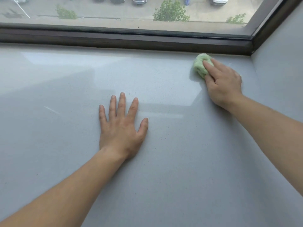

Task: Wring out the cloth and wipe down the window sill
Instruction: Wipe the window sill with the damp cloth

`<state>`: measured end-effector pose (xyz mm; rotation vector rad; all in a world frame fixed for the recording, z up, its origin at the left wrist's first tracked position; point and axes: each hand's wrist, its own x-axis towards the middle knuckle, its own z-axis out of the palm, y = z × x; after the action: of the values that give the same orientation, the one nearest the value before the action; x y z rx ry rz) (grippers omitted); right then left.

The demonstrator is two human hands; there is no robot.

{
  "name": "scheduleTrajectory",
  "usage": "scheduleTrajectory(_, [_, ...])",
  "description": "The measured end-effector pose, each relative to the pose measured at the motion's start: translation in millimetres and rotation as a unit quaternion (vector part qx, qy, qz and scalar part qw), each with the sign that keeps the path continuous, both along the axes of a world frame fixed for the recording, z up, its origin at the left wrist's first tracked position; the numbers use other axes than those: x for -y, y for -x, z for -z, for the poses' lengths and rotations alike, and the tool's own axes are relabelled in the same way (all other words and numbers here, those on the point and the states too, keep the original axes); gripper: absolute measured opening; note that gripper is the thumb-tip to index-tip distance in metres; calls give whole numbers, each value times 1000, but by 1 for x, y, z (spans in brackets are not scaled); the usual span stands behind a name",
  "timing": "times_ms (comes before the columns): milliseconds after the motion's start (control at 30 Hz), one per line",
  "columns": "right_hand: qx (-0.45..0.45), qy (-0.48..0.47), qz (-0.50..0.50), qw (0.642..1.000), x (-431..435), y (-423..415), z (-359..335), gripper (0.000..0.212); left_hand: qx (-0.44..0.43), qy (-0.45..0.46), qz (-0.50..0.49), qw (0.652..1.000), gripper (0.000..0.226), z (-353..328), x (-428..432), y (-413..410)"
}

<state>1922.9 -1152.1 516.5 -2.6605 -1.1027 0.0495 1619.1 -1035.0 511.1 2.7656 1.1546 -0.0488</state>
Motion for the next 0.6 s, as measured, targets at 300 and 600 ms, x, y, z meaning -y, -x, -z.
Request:
scheduleTrajectory(300, [-51, 28, -130, 990, 64, 93, -2, 55, 16, 11, 1, 1000, 67, 1, 0, 1])
scheduleTrajectory(600, [-54, 4, -55, 997, 107, 213, -1, 56, 94, 41, 74, 992, 50, -8, 8, 9])
